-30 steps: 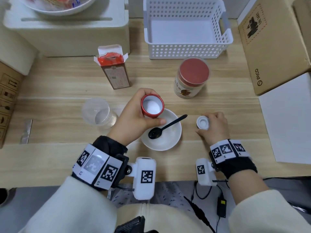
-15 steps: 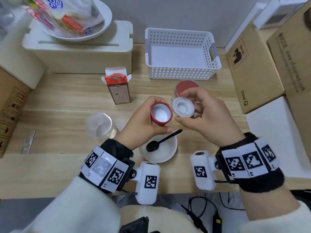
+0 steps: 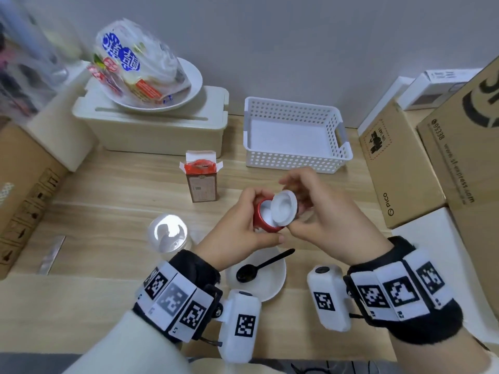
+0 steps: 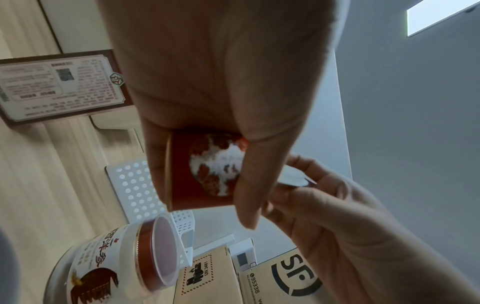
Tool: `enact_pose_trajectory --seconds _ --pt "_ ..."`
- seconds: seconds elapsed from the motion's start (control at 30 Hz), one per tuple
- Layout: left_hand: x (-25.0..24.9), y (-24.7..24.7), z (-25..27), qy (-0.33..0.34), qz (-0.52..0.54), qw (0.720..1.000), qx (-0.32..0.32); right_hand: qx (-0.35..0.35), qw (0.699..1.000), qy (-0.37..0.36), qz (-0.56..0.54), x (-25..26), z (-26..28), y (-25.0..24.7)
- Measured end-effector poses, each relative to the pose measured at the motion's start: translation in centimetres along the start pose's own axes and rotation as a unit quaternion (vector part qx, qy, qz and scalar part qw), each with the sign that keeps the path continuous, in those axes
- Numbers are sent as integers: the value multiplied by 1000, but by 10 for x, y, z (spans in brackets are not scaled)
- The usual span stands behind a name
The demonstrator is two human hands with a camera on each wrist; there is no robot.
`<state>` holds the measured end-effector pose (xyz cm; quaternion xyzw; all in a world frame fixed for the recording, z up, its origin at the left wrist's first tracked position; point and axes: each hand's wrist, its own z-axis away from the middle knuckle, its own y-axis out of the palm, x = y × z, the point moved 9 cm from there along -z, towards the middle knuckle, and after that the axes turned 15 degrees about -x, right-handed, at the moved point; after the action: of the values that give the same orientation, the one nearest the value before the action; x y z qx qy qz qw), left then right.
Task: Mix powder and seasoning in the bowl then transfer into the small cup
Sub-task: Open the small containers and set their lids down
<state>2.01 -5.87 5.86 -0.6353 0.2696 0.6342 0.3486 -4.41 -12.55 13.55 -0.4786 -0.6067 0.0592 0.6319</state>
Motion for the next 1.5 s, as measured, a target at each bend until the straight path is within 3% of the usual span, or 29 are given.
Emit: enact_pose_trajectory --seconds 0.17,0.33,0.73,1.13,1.3,1.4,1.43,1.5 --pt "-5 -6 -9 -3 14 999 -32 -23 999 19 -25 2 -12 -8" --pt "-9 -10 -20 8 32 999 -43 -3 999 -35 34 9 -19 -6" --pt "-8 3 -35 10 68 998 3 25 990 -41 130 2 -36 4" --pt "-3 -12 -46 17 83 996 -25 41 985 -69 155 14 -60 31" --pt "13 -18 -55 -17 12 1000 -21 88 986 -35 136 -11 -71 50" --pt "15 -33 -59 8 -123 992 -3 80 989 0 121 -31 -80 57" --pt "13 -44 -59 15 -151 988 -18 79 989 12 127 -39 -82 60" --pt "1 -77 -57 26 -92 993 -75 94 982 37 162 -55 -85 71"
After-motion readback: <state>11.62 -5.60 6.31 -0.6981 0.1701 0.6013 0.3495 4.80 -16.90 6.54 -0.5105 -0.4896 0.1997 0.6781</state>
